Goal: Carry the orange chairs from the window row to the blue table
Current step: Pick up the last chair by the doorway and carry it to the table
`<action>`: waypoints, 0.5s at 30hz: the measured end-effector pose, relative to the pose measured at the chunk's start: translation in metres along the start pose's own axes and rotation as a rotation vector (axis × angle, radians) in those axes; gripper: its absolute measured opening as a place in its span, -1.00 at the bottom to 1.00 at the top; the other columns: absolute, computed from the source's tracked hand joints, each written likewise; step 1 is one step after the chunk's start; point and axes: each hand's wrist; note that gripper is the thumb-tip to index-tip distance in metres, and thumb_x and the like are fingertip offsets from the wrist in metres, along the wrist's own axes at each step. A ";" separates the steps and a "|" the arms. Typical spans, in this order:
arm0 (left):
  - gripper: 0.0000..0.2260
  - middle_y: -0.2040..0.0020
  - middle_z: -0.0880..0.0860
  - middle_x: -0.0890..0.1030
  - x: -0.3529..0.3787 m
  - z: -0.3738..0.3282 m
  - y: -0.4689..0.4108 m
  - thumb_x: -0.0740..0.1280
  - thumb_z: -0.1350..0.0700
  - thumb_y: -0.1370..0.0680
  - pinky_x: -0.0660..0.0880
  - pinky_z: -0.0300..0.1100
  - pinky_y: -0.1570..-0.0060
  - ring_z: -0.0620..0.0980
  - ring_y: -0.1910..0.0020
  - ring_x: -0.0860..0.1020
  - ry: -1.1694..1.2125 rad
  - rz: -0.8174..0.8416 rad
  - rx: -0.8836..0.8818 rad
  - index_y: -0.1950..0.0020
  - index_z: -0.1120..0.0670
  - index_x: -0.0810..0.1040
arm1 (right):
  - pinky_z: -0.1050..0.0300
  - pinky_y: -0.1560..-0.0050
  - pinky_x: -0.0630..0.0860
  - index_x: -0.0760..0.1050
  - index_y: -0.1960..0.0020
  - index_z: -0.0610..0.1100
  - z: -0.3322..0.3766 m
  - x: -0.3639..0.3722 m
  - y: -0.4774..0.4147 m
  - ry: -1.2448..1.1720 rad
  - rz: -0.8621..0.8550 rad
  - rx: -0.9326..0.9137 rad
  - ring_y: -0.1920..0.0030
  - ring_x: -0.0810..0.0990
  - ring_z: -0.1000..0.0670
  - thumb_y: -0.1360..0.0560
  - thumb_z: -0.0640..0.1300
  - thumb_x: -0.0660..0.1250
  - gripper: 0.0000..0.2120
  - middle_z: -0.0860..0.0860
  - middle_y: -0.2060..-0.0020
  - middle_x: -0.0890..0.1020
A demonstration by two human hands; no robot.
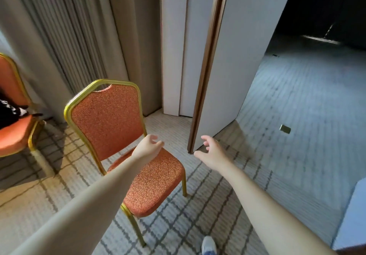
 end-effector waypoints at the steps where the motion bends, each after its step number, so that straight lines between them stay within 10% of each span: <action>1: -0.56 -0.27 0.04 0.53 0.001 0.000 -0.006 0.26 -0.05 -0.56 0.47 -0.17 0.00 -0.09 0.02 0.52 -0.003 -0.003 -0.011 -0.40 0.08 0.38 | -0.05 -0.37 0.39 0.22 -0.53 0.02 0.000 -0.002 -0.010 0.005 0.009 -0.009 -0.40 0.39 -0.04 -0.50 0.02 0.38 -0.34 -0.03 -0.44 0.36; 15: -0.54 -0.27 0.05 0.53 0.005 -0.001 -0.165 0.26 -0.07 -0.54 0.50 -0.02 -0.18 0.02 -0.17 0.53 0.190 -0.345 -0.456 -0.40 0.07 0.38 | 0.04 -0.24 0.41 0.25 -0.53 -0.04 0.059 0.004 -0.301 0.283 0.462 -0.355 -0.35 0.44 -0.06 -0.52 0.01 0.38 -0.37 -0.07 -0.39 0.39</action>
Point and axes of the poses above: each hand's wrist, its own y-axis away from the middle knuckle, its own x-axis out of the palm, z = x × y
